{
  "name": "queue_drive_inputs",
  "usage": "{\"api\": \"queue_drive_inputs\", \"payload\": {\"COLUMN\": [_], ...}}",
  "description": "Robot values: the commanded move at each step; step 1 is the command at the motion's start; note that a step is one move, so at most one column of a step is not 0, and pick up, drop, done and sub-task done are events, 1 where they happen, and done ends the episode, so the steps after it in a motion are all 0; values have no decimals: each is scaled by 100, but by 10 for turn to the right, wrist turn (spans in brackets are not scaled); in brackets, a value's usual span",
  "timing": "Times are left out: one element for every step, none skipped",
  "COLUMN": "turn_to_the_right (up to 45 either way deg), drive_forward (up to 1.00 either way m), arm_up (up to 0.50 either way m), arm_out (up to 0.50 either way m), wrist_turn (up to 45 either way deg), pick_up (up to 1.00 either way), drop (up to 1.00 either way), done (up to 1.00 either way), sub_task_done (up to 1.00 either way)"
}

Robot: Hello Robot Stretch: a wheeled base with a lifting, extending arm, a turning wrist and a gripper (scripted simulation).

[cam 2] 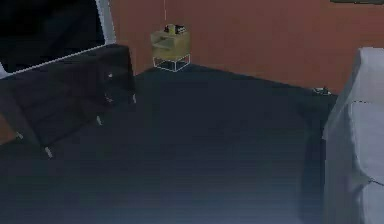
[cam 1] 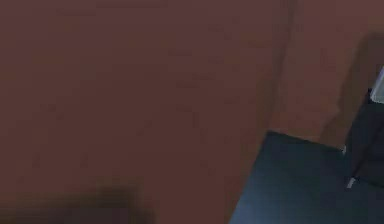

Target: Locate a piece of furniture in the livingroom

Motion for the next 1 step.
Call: {"api": "queue_drive_inputs", "payload": {"turn_to_the_right": [450], "drive_forward": [0], "arm_up": [0], "arm_out": [0], "wrist_turn": [0], "pick_up": [0], "drop": [0], "done": [0], "sub_task_done": [0]}}
